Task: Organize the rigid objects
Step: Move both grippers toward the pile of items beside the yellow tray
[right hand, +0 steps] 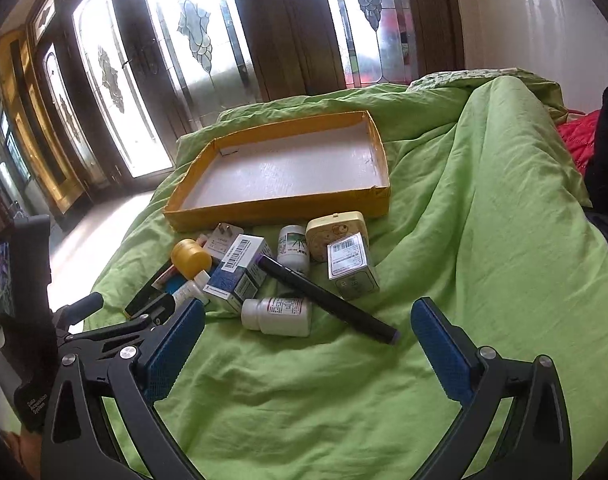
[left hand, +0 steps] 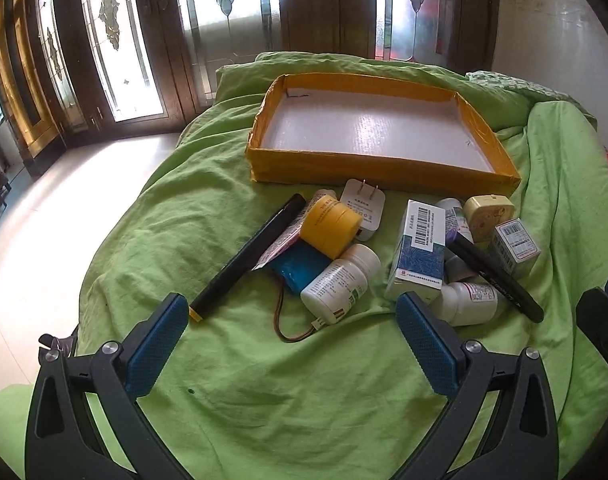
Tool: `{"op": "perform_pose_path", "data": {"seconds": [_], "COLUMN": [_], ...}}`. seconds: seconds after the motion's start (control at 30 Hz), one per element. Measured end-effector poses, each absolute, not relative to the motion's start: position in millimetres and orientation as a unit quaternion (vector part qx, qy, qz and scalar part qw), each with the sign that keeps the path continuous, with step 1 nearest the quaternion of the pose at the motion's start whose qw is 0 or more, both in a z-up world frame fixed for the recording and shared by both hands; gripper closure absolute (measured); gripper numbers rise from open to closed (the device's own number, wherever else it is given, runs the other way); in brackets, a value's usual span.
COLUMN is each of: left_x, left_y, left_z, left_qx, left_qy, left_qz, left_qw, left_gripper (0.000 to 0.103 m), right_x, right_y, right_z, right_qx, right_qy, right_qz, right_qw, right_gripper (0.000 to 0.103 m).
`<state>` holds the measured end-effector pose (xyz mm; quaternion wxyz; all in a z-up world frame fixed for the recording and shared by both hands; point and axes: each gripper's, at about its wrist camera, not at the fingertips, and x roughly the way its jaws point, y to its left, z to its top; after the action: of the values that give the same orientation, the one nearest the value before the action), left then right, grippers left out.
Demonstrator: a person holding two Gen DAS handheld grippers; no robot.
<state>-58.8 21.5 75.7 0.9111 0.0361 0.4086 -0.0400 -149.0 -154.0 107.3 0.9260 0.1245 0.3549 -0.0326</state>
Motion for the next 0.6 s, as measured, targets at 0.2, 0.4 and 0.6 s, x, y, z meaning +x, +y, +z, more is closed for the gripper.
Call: {"op": "perform_pose_path", "data": {"seconds": [0.2, 0.4, 0.6], "left_x": [-56.0, -55.6, -56.3], "left_y": [22.1, 21.9, 21.2], "left_z": [74.3, 73.0, 73.2], "left_qx": [0.034, 0.034, 0.034], "left_qy": [0.412, 0.413, 0.413], "left_qz": [-0.038, -0.039, -0.042], "left_qw": [0.910, 0.909, 0.909], "left_gripper": [0.000, 0.000, 0.000], "right_x": [-150.5, -152.9, -152.7], "right_y": [-151.4, -149.8, -151.1], "right_z": [110.2, 114.1, 116.2], "right_qx": [0.120, 0.116, 0.113], "right_qy": [0.359, 0.356, 0.358], "right_qz": [-0.028, -0.027, -0.029], "right_qw": [0.925, 0.927, 0.926], "right_gripper": [0.002, 0.002, 0.002]}}
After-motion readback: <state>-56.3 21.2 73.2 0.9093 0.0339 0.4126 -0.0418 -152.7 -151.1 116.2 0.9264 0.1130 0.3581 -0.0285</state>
